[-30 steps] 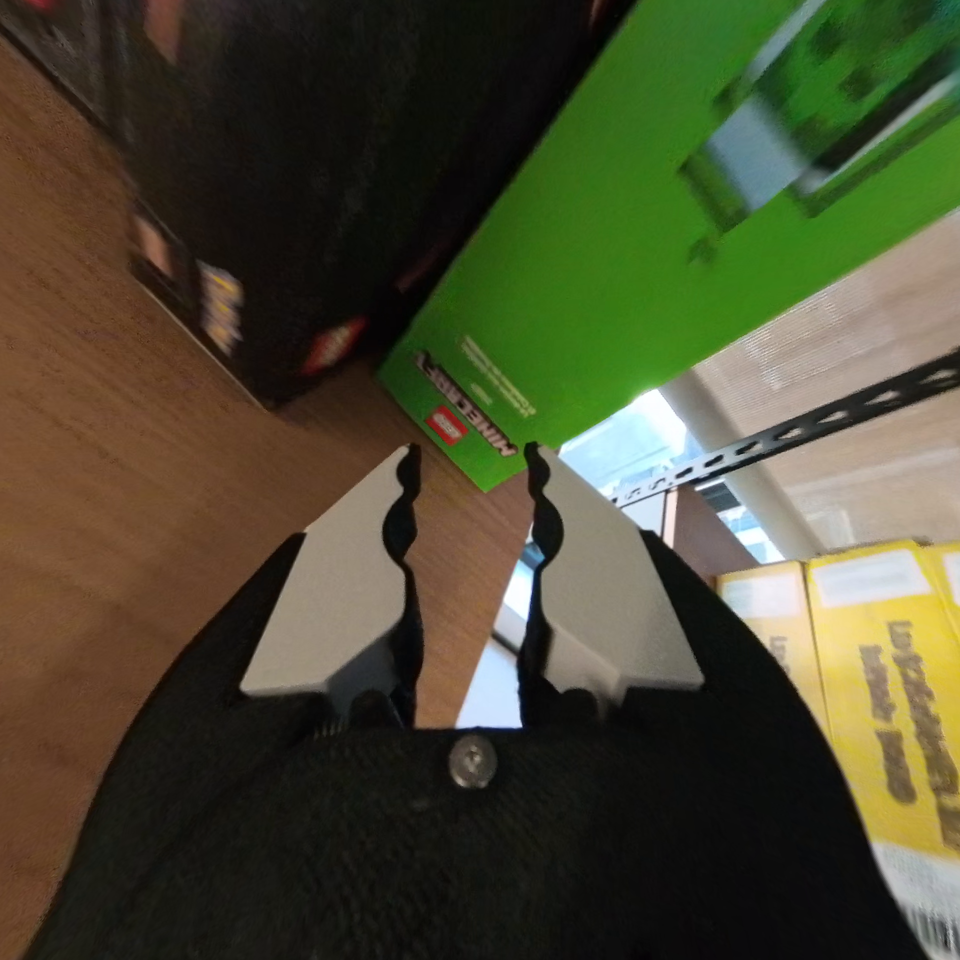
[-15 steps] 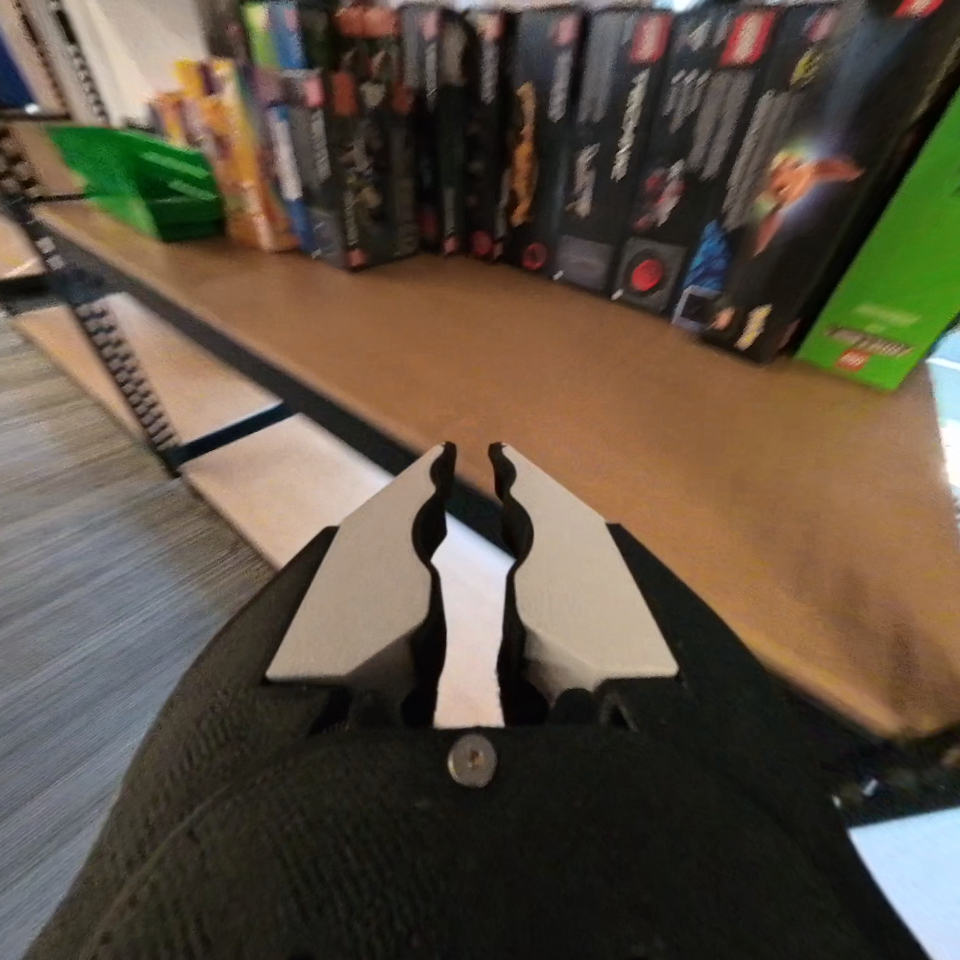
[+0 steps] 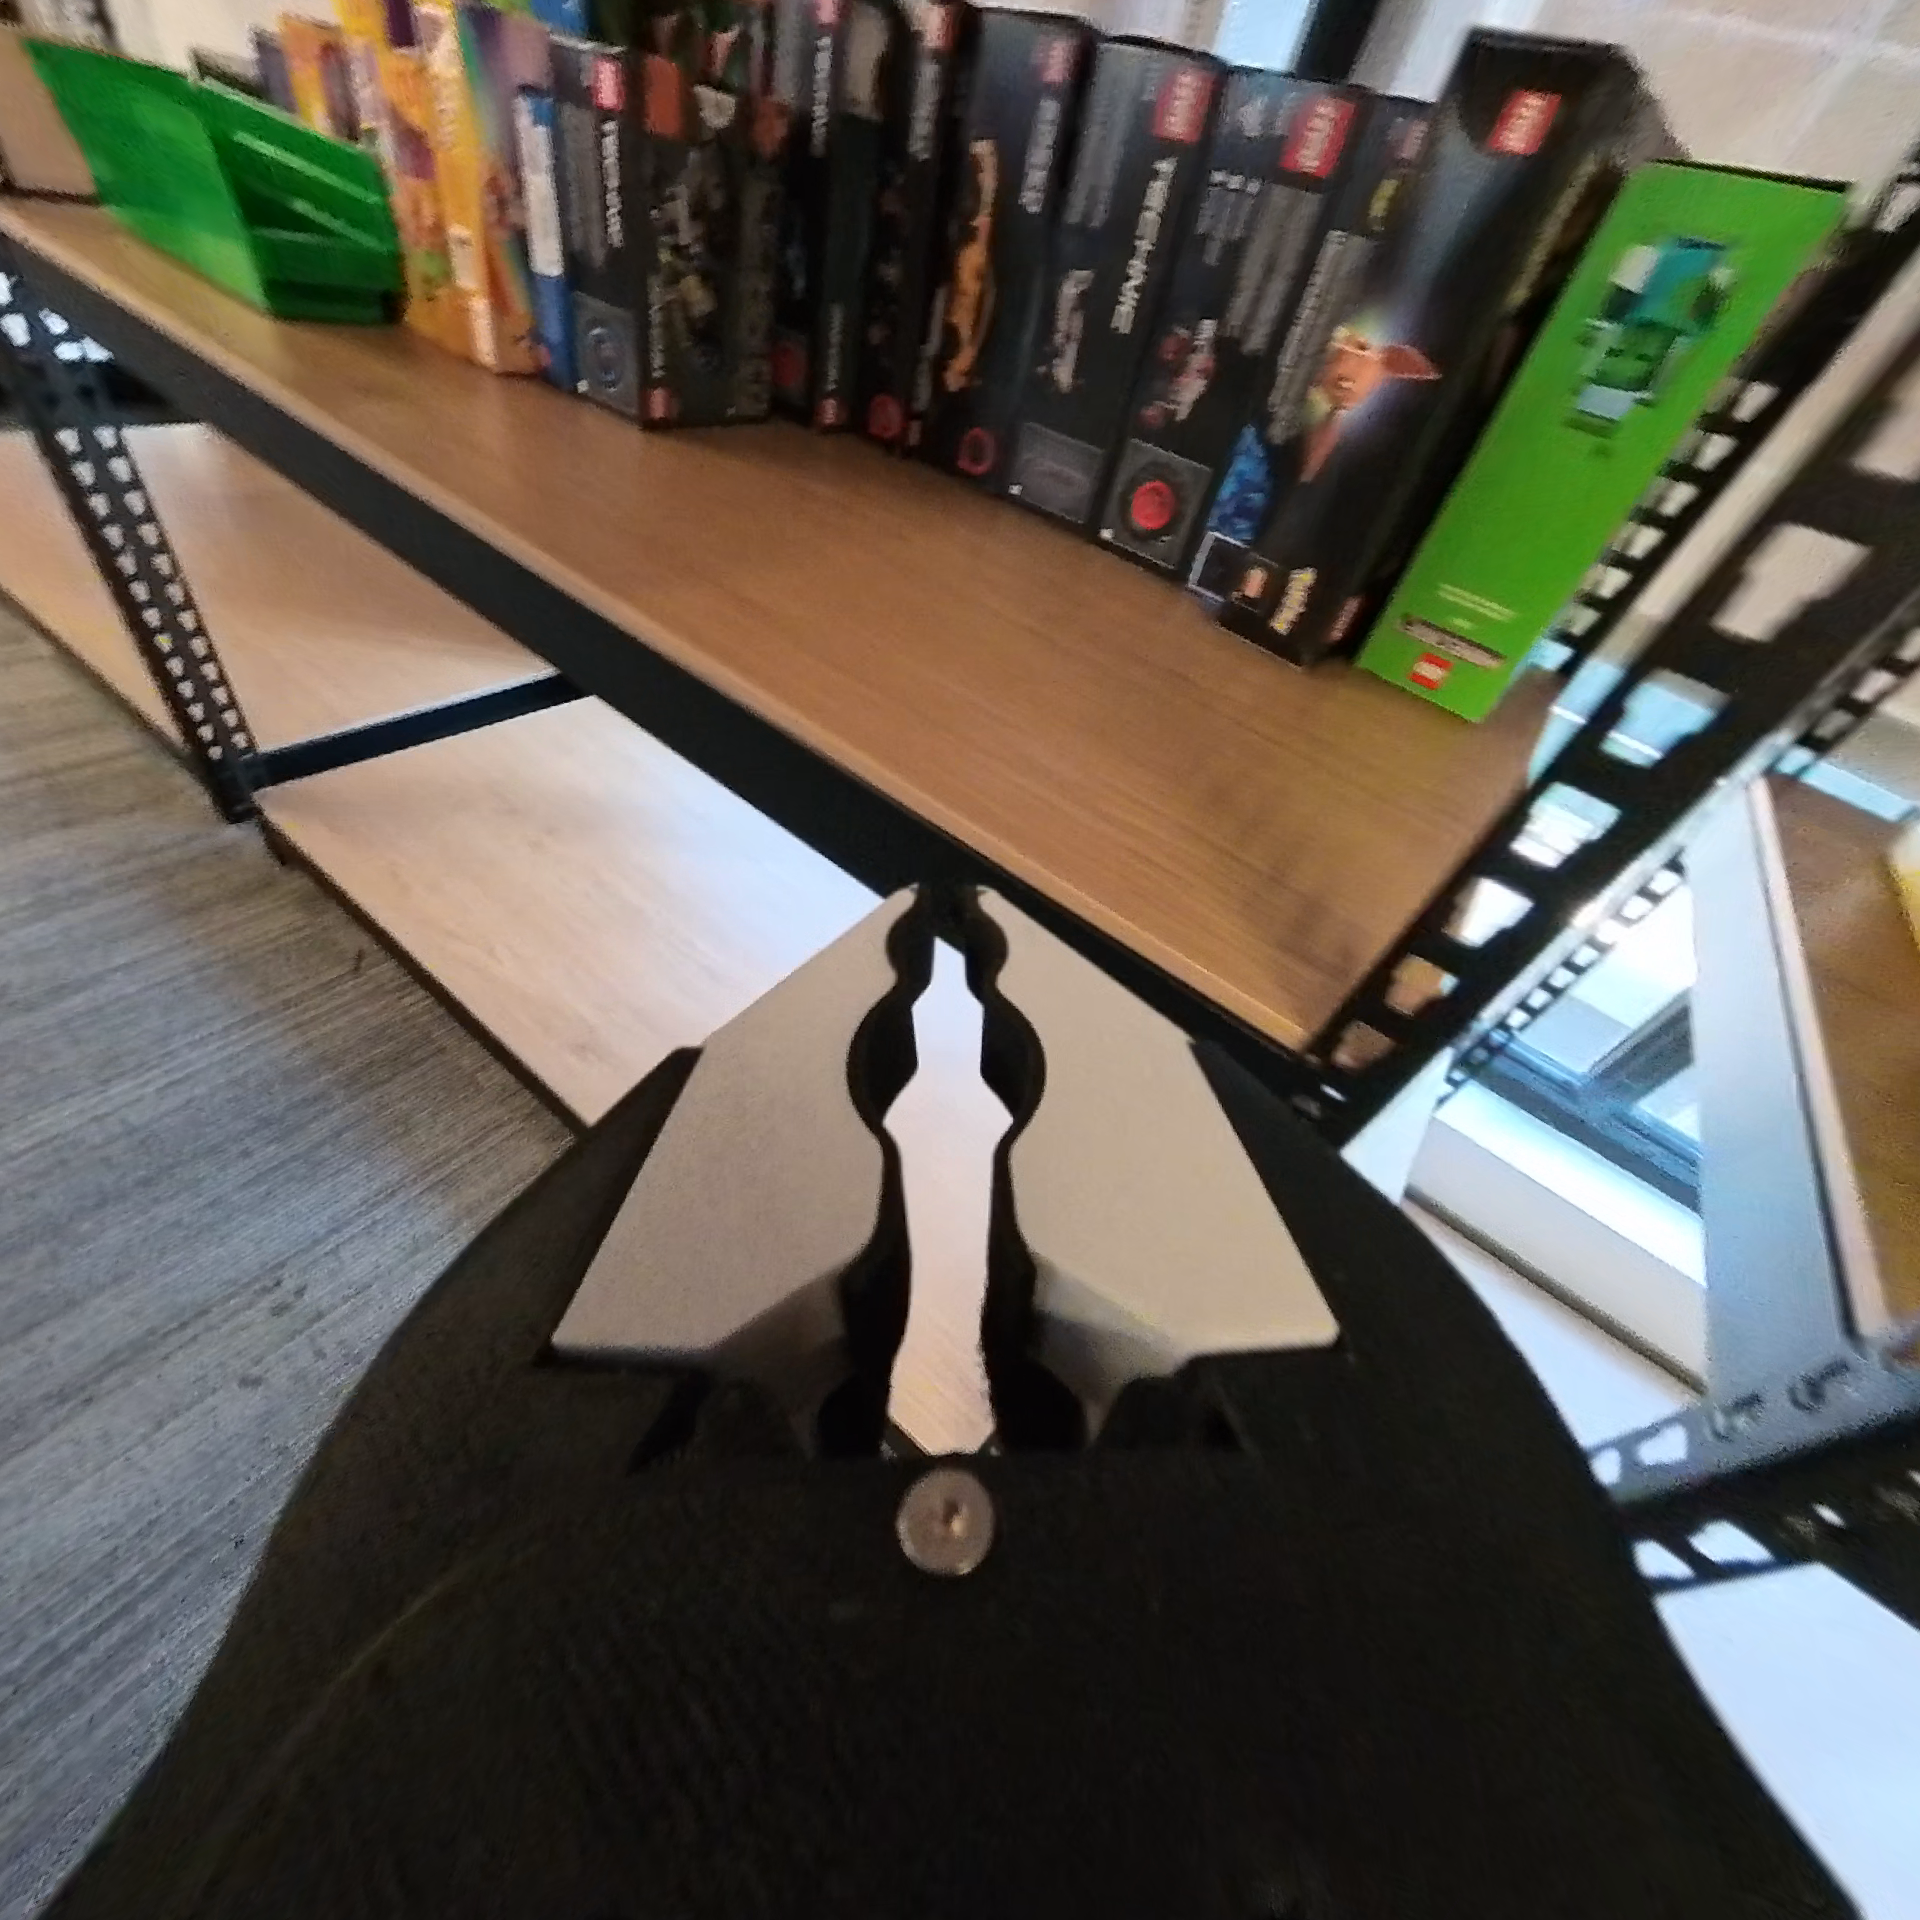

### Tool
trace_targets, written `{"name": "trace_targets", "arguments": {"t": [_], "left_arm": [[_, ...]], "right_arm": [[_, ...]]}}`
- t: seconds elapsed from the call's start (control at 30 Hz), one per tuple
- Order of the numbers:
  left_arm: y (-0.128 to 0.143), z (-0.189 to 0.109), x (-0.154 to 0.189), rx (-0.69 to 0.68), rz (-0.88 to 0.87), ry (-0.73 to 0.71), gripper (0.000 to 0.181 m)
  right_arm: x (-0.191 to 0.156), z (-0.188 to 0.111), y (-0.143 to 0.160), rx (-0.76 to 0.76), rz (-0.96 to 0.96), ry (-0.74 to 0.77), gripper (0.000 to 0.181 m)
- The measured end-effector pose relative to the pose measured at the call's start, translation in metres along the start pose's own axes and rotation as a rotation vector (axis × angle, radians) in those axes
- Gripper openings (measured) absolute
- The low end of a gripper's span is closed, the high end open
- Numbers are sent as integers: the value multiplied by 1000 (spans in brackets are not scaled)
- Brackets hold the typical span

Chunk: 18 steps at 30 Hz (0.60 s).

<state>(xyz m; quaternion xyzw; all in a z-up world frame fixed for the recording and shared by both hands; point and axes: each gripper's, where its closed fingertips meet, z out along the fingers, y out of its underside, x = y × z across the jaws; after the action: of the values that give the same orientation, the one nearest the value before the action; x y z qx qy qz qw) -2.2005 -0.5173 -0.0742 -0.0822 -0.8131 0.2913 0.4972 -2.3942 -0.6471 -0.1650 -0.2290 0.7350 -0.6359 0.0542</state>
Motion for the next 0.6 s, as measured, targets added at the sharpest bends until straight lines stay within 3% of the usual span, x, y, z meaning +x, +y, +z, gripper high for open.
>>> {"name": "trace_targets", "arguments": {"t": [0.17,0.3,0.43,0.6], "left_arm": [[4,17,14,-1,10,35,0],[4,6,13,35,43,8,0],[-5,-38,10,135,84,-64,0],[-20,-134,15,296,153,-211,0]], "right_arm": [[22,-25,12,-23,5,31,2],[15,-42,29,-84,-9,-9,2],[-1,-53,14,-96,-69,-69,3],[-16,-50,-50,-53,-57,-105,3]]}}
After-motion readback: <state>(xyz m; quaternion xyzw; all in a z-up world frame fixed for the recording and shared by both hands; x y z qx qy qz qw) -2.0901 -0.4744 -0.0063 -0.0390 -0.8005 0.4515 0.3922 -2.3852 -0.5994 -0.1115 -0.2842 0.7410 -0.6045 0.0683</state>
